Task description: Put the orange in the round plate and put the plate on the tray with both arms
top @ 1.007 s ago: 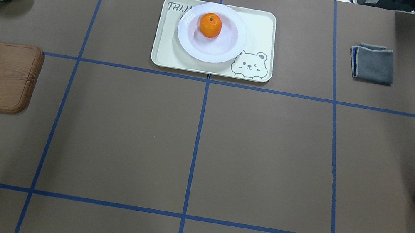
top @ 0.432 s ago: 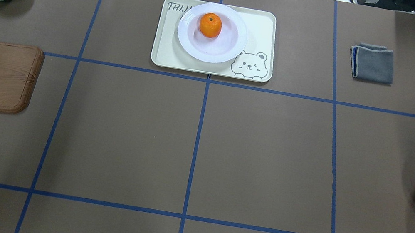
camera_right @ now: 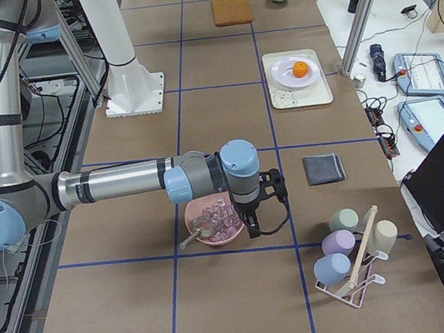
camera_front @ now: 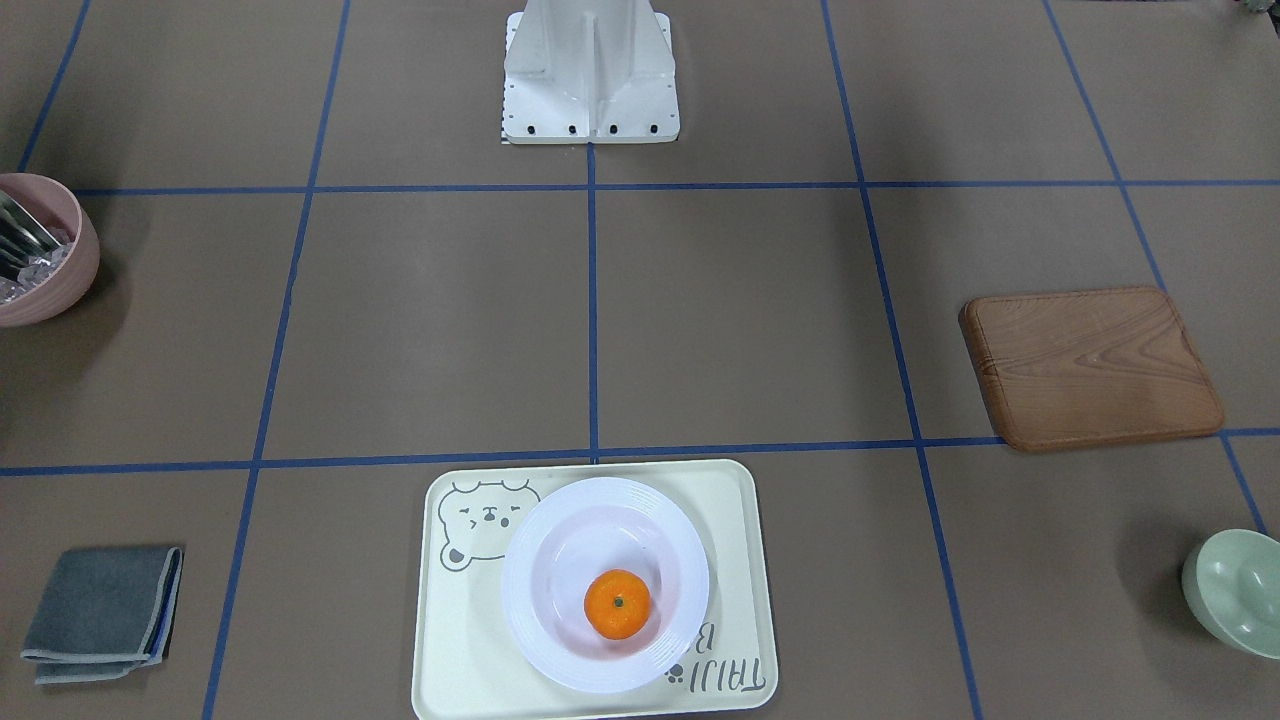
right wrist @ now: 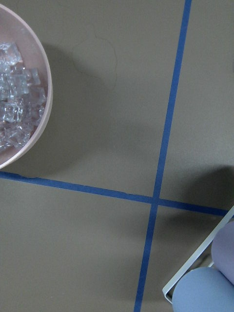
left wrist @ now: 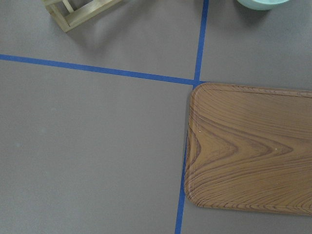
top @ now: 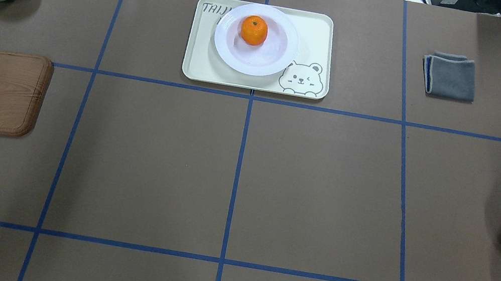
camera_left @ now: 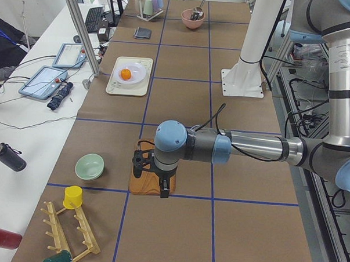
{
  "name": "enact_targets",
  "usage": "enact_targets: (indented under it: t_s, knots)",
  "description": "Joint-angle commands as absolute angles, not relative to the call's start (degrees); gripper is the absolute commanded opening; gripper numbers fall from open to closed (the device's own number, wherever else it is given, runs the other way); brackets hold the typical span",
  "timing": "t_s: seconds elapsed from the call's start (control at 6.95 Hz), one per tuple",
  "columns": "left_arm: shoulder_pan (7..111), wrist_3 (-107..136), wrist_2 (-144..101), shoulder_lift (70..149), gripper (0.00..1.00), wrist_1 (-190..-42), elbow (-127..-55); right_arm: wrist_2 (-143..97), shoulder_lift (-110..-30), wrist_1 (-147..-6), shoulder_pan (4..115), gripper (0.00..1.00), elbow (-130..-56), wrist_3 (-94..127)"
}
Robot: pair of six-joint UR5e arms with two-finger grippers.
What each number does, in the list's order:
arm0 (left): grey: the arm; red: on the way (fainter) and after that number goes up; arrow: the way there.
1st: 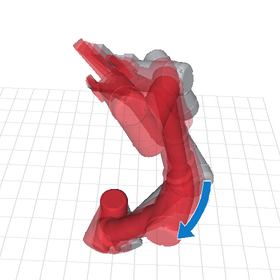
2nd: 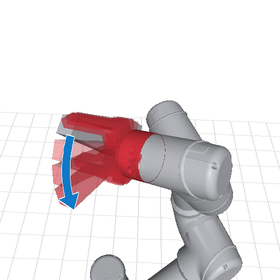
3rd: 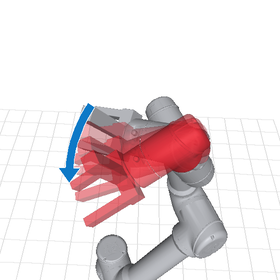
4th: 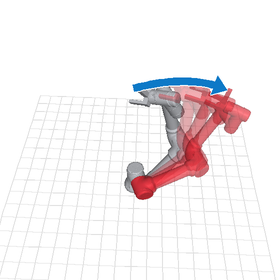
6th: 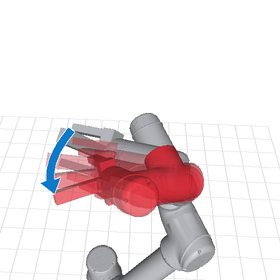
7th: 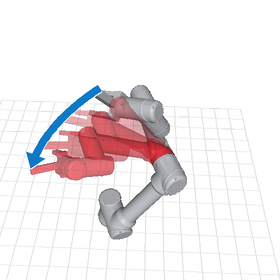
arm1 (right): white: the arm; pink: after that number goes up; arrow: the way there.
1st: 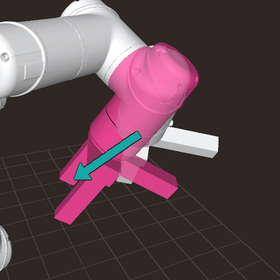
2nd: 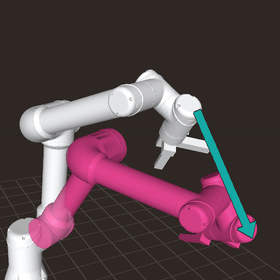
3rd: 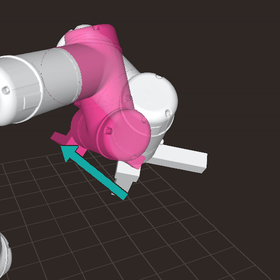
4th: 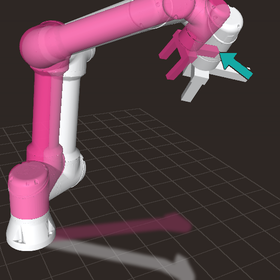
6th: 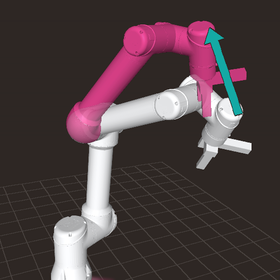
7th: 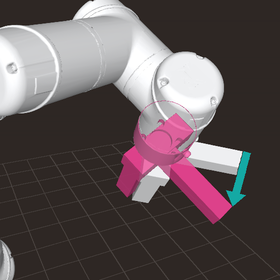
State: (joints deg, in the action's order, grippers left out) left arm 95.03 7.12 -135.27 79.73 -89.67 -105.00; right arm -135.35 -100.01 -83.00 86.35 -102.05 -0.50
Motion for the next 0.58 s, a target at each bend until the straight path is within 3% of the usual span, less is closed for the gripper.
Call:
enact_targets:
  t_s: [0.0, 0.43]
  knots:
    - [95.1, 7.12, -135.26, 79.72, 0.98, -89.74, -105.03, -135.62, -101.77, -77.98, 86.75, 1.0, -101.16, -0.26]
    - [95.1, 7.21, -135.26, 79.63, 0.98, -89.74, -104.77, -135.53, -103.62, -66.93, 86.75, 1.0, -96.71, -0.26]
